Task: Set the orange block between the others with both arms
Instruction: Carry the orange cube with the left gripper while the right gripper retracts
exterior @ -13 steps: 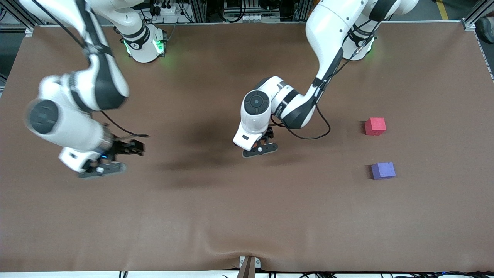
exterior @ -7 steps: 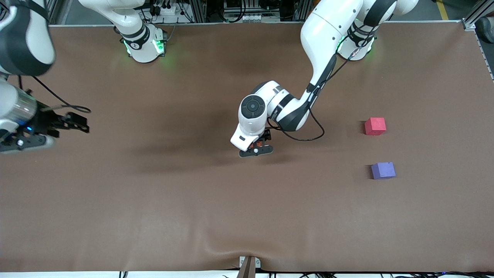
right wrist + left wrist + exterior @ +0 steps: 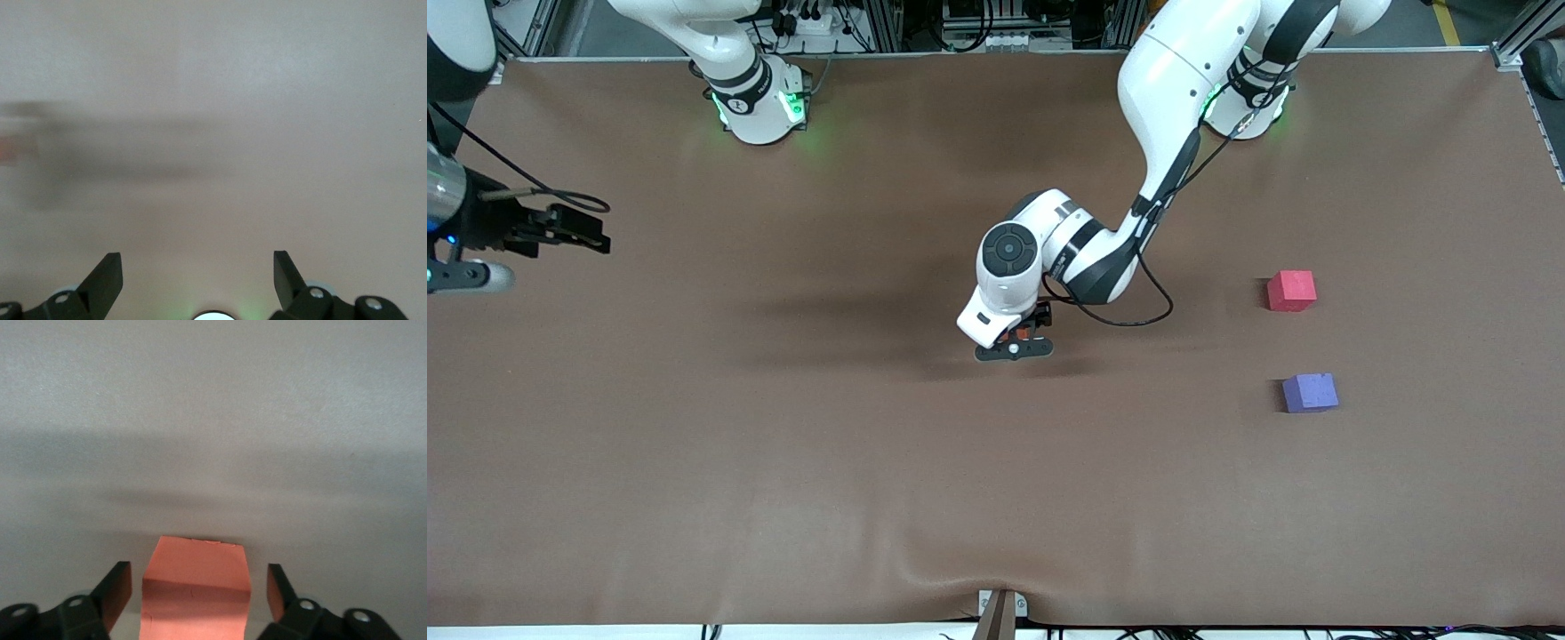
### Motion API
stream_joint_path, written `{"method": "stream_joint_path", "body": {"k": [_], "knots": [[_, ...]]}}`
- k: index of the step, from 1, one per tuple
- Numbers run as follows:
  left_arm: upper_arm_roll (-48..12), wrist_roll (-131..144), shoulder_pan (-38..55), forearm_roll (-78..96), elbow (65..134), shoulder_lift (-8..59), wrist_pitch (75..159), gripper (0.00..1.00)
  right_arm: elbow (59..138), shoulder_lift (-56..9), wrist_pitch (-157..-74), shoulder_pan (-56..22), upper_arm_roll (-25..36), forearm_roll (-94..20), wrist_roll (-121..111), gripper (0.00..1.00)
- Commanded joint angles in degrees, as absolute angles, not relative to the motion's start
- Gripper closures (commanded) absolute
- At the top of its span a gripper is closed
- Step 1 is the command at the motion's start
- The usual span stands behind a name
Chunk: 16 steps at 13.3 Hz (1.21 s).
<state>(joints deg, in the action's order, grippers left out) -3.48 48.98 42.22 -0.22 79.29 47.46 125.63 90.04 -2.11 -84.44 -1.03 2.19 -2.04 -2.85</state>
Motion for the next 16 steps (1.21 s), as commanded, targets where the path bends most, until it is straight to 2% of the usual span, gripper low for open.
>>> {"method": "stream_joint_path", "body": {"k": [1, 2, 8, 9, 10, 11, 13, 16], "knots": [[-3.16, 47.2, 42.71, 1.31, 78.05, 48.78, 125.07, 0.17, 90.26, 1.49, -83.59, 0.61, 1.67, -2.02, -2.64, 0.0], [-3.16, 47.11, 42.8, 1.32, 78.05, 48.87, 125.07, 0.18, 90.0, 1.76, -83.58, 0.62, 1.67, -2.02, -2.81, 0.0], [-4.13, 47.11, 42.98, 1.41, 78.75, 48.87, 123.15, 0.55, 85.43, 1.32, -78.59, 0.44, 1.32, -1.15, -1.5, 0.0], [-4.13, 47.02, 42.8, 1.41, 78.66, 48.61, 122.53, 0.66, 85.43, 1.32, -77.97, 0.53, 1.41, -0.1, -1.41, 0.0], [-4.04, 47.02, 42.54, 1.49, 78.66, 48.26, 122.35, 0.84, 84.82, 1.14, -77.96, 0.61, 1.41, 0.35, -1.58, 0.0], [-4.04, 46.93, 42.19, 1.49, 78.58, 47.82, 121.73, 0.94, 84.29, 1.06, -78.13, 0.62, 1.41, 0.53, -1.41, 0.0], [-3.96, 46.76, 39.48, 1.41, 78.57, 45.11, 119.28, 1.0, 83.59, 0.97, -78.49, 1.4, 1.49, 0.18, -1.23, 0.0], [-4.04, 46.32, 33.51, 1.49, 78.84, 38.08, 111.3, 1.0, 83.23, 0.7, -78.75, 2.37, 1.41, -0.18, -1.23, 0.0]]}}
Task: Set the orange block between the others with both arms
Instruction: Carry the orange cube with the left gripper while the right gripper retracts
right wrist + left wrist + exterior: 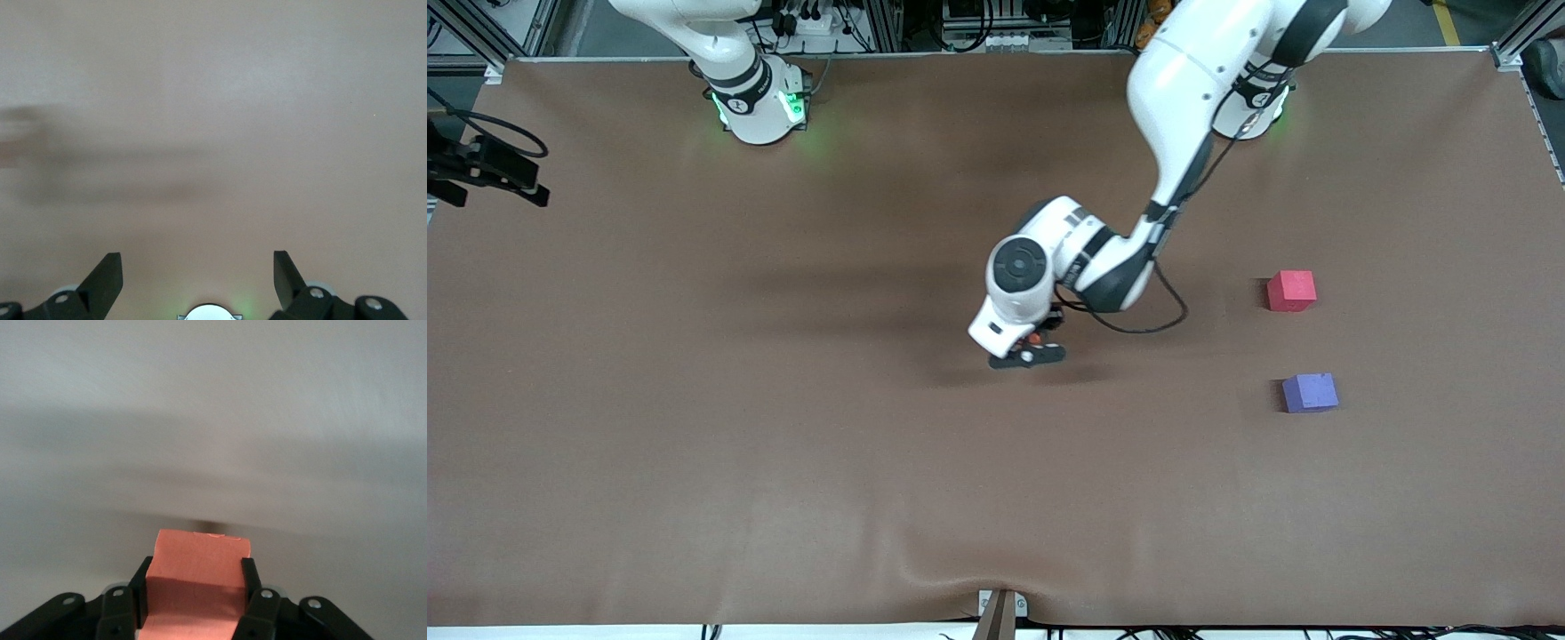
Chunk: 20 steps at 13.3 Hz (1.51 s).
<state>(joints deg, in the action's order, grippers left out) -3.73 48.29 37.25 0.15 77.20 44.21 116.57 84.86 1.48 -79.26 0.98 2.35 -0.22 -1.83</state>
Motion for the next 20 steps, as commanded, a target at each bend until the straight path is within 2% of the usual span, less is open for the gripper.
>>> {"method": "stream_joint_path", "body": {"k": [1, 8, 10, 13, 20], "knots": [[-4.04, 45.27, 31.57, 1.49, 79.45, 35.71, 109.18, 1.0, 83.06, 0.7, -79.19, 2.46, 1.41, -0.18, -1.23, 0.0], [-4.04, 16.3, 13.39, 0.97, 102.8, 16.1, 110.82, 1.0, 83.14, 0.26, -79.45, 2.28, 1.32, -0.18, 0.17, 0.0], [-4.04, 8.65, 7.32, 0.97, 110.44, 12.76, 115.98, 1.0, 83.14, 0.26, -79.54, 1.93, 1.32, -0.35, 0.18, 0.0], [-3.96, 7.03, 2.65, 0.27, 118.02, 11.69, 123.55, 1.0, 83.14, 0.26, -79.45, 1.93, 1.32, -0.44, 0.18, 0.0], [-4.04, -6.48, -7.72, -1.67, 120.85, 17.57, 134.2, 0.97, 83.14, 0.26, -79.37, 1.93, 1.23, -0.53, 0.18, 0.0]]}}
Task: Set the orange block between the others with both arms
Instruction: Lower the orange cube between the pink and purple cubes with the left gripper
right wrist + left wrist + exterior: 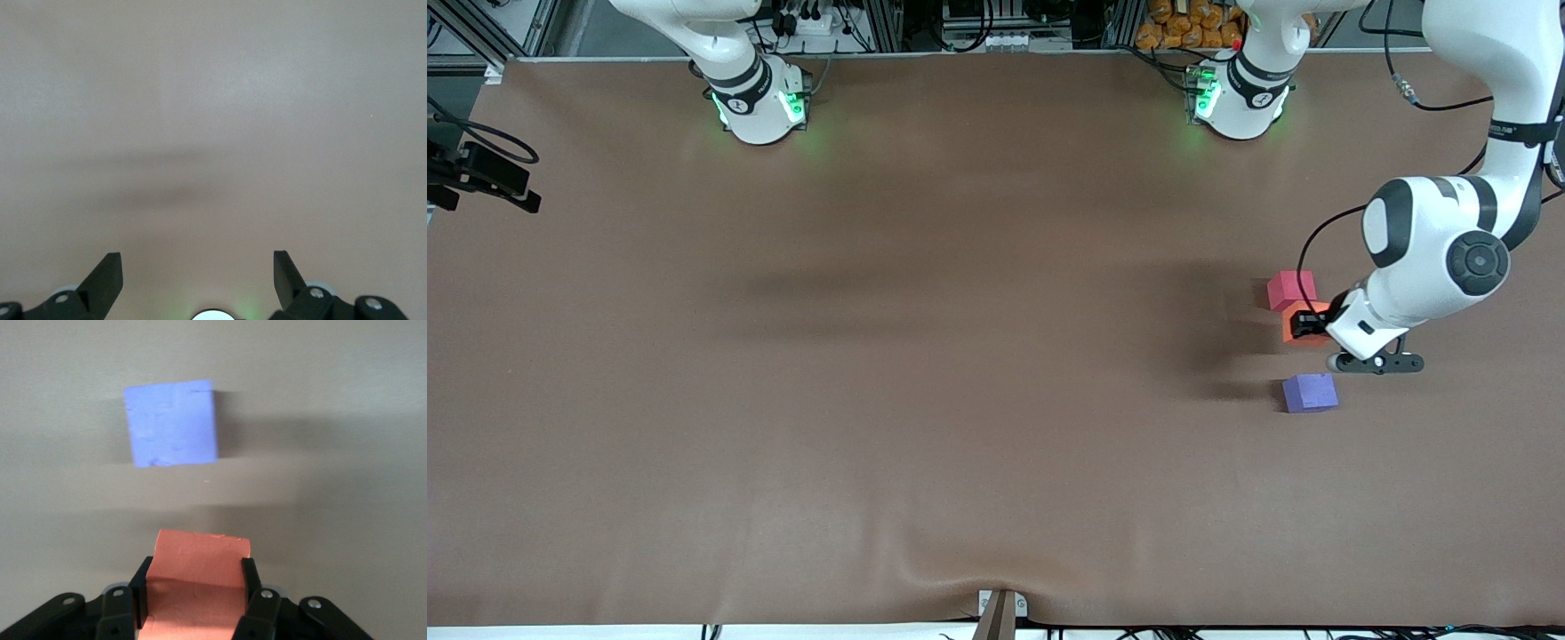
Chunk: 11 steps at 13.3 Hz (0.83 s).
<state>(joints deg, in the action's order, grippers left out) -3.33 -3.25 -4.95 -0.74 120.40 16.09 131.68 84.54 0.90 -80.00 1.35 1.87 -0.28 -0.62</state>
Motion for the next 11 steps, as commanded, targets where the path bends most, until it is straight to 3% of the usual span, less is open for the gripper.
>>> {"method": "stream_joint_path", "body": {"k": [1, 11], "knots": [[-4.04, -6.76, -7.73, -1.67, 120.85, 18.19, 134.64, 0.97, 83.14, 0.18, -79.37, 1.85, 1.23, -0.53, 0.18, 0.0], [-3.96, -0.45, -6.77, -1.14, 120.06, 22.67, 138.16, 0.97, 83.14, 0.18, -79.37, 1.85, 1.23, -0.53, 0.18, 0.0]]}}
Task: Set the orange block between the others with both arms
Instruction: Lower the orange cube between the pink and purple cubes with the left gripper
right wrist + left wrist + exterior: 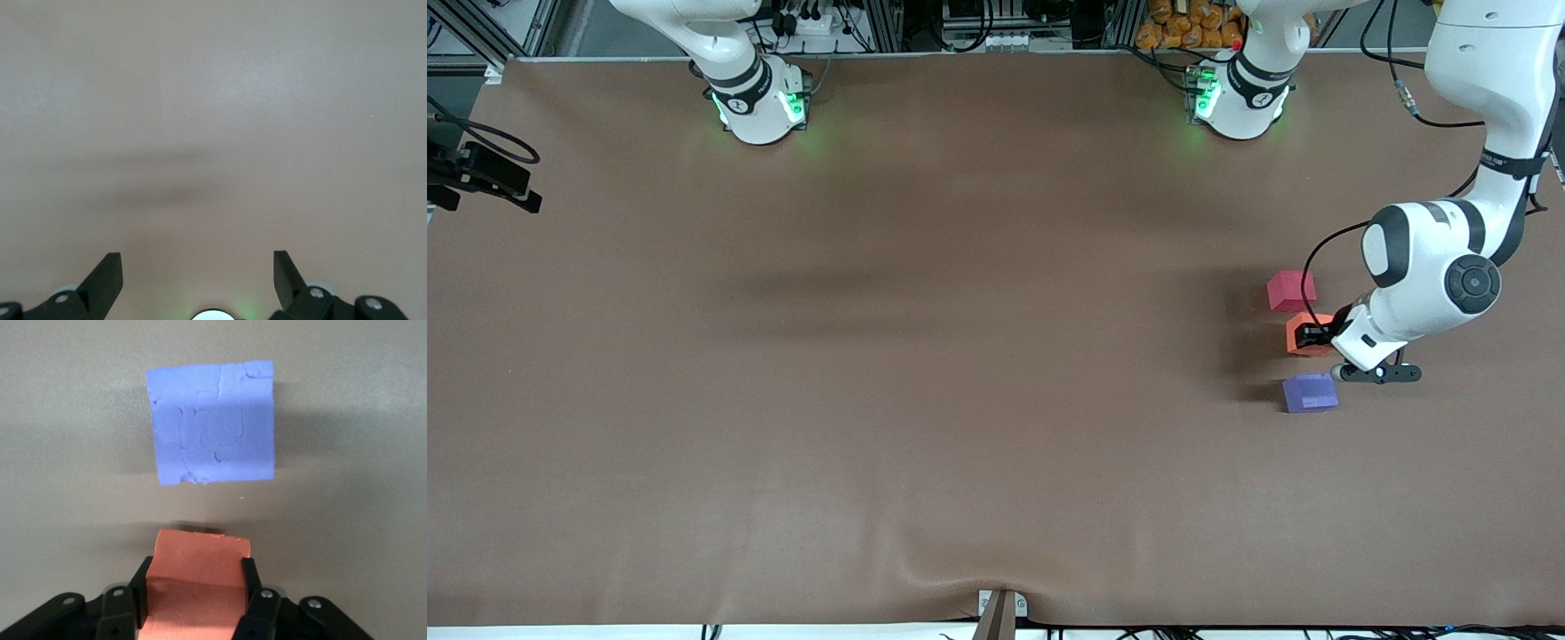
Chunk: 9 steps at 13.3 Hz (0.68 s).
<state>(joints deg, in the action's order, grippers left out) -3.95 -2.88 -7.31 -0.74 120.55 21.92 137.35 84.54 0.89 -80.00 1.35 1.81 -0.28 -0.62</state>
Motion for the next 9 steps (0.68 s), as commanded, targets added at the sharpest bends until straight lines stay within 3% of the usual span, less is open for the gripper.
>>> {"method": "stream_joint_path", "body": {"k": [1, 9], "knots": [[-3.96, -0.44, -6.85, -1.32, 120.06, 22.68, 138.16, 0.97, 83.14, 0.18, -79.37, 1.93, 1.23, -0.53, 0.18, 0.0], [-3.96, -0.26, -7.12, -1.49, 119.0, 24.87, 139.13, 0.97, 83.14, 0.18, -79.37, 1.85, 1.23, -0.53, 0.09, 0.0]]}}
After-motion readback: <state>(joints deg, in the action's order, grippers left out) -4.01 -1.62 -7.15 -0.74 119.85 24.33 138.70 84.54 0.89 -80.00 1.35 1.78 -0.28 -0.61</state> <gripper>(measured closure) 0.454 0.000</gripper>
